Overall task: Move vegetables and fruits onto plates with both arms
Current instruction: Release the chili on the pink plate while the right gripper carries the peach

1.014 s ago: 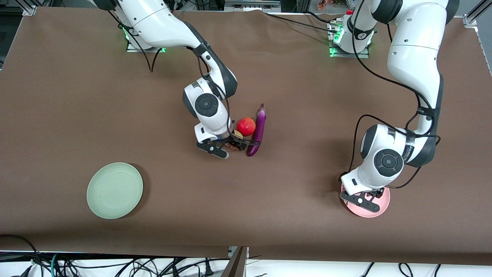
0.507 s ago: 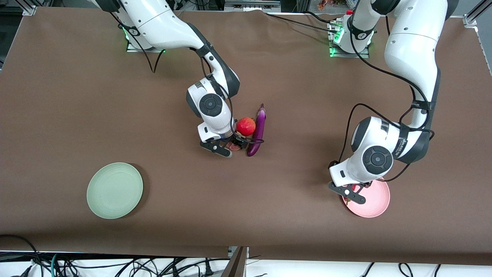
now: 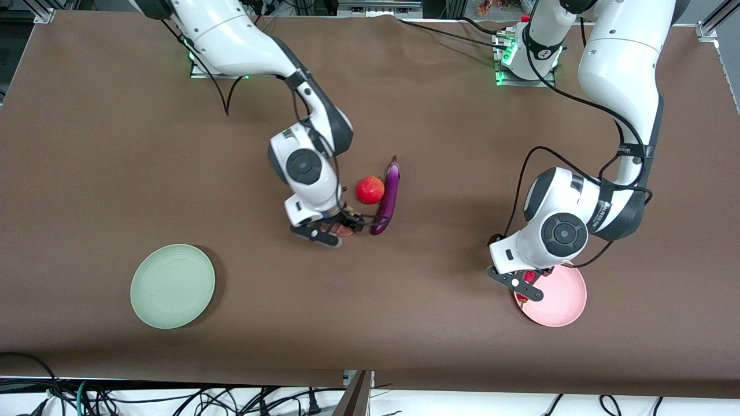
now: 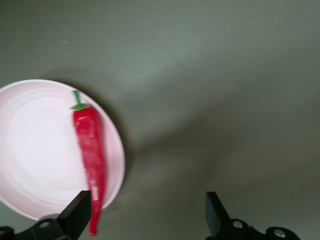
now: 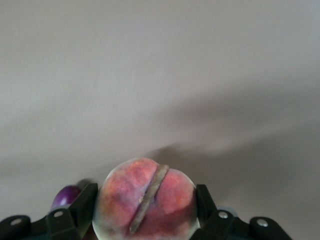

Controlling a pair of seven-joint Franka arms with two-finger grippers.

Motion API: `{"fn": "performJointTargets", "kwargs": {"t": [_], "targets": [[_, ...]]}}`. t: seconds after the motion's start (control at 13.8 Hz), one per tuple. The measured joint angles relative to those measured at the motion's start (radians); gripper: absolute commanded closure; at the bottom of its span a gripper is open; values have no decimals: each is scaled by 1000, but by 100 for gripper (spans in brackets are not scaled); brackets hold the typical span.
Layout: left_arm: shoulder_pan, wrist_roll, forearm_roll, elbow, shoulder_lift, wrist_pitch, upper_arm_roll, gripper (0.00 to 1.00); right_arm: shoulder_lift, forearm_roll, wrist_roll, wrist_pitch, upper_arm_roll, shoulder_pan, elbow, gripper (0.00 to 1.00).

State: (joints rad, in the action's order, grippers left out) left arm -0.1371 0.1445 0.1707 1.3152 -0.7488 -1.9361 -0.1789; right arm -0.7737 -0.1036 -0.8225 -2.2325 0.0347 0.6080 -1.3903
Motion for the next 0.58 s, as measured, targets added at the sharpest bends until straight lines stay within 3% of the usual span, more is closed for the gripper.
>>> {"fn": "performJointTargets", "kwargs": {"t": [0.22,0.36,0.58], "targets": [[-5,-9,-110,0,17,30,-51,0,18,0,251,226,6,-153,122,87],[-33,-105,-118,1,18,33,-113,0,24,0,477,268,12,-262,141,87],[-170,-336,-118,8,13,7,-135,0,19,1,795,272,17,-423,141,87]]}}
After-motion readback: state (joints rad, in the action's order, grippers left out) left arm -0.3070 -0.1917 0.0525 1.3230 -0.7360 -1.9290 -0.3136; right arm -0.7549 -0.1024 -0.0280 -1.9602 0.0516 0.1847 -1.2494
